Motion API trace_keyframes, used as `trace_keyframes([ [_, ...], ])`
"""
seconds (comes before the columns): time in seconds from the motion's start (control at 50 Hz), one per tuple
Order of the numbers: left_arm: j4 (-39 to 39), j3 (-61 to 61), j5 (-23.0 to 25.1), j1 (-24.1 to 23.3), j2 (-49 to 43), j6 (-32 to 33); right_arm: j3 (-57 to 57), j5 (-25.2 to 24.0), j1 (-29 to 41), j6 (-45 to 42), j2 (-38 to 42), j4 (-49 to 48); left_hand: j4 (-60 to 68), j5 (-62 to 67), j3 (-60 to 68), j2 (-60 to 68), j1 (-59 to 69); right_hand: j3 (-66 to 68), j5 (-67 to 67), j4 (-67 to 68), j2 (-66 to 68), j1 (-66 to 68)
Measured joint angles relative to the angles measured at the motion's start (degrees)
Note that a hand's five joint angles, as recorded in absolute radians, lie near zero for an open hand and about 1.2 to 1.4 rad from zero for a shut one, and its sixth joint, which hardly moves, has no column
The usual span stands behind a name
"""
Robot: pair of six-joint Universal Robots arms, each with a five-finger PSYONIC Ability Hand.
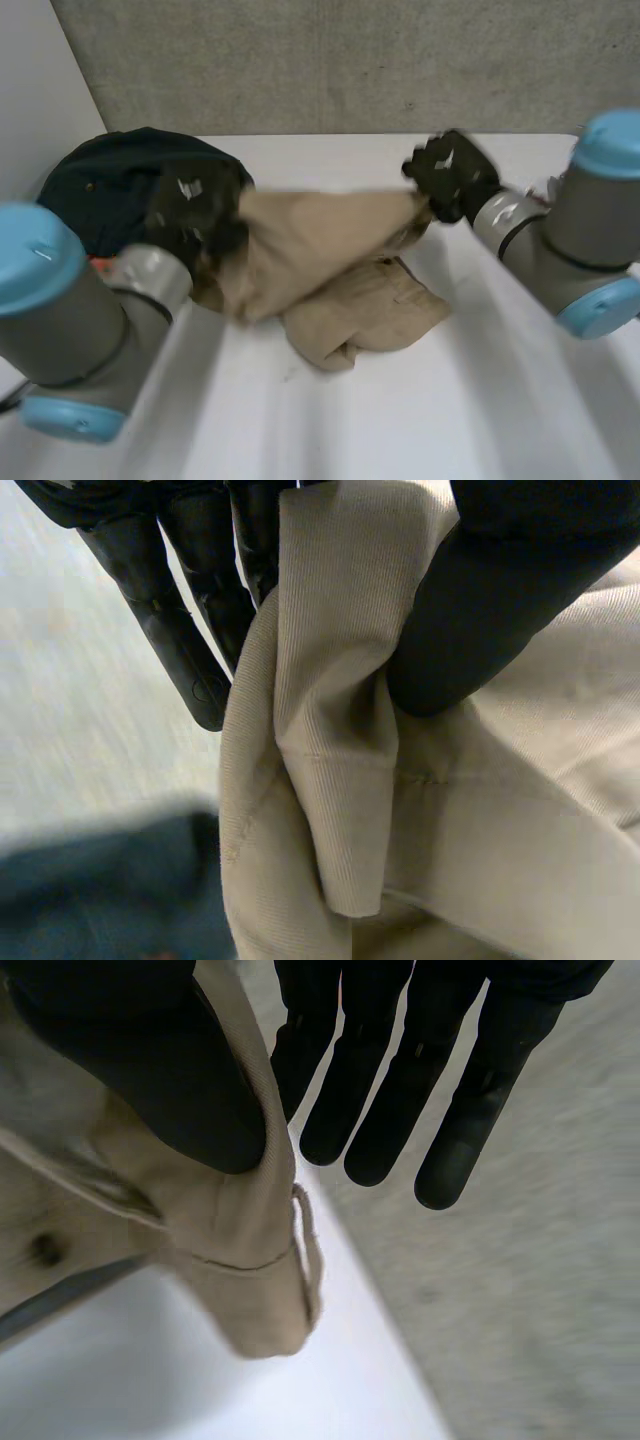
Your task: Fold the laundry.
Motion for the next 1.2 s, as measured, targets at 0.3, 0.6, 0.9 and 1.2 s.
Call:
trace_keyframes([
  [0.3,-17.9,21.9,0.9,0.2,15.8,-5.9,-10.9,3.6,-0.1,3.7,-25.9,12.6,0.0,0.0,0.0,0.2,0.0,0.3,0.7,0.0,0.0,0.0],
  [0.6,-23.2,27.9,6.5,2.0,10.9,-14.5,-18.8,4.7,-1.3,7.6,-22.5,18.7,0.2,0.0,0.3,0.2,0.0,0.3,0.7,0.1,0.0,0.0],
  [0.9,-12.5,47.1,7.2,5.8,-27.6,-13.4,-33.1,14.3,2.2,7.0,15.8,4.7,-33.0,-29.5,-32.0,-32.7,-35.3,-21.5,-20.5,-21.9,-21.8,-17.2],
  [1.2,-4.5,52.8,6.4,8.4,-34.0,-12.7,-28.6,18.8,4.2,2.2,19.4,-12.6,-56.9,-51.9,-55.7,-56.4,-54.7,-55.8,-53.9,-56.3,-55.4,-49.4],
])
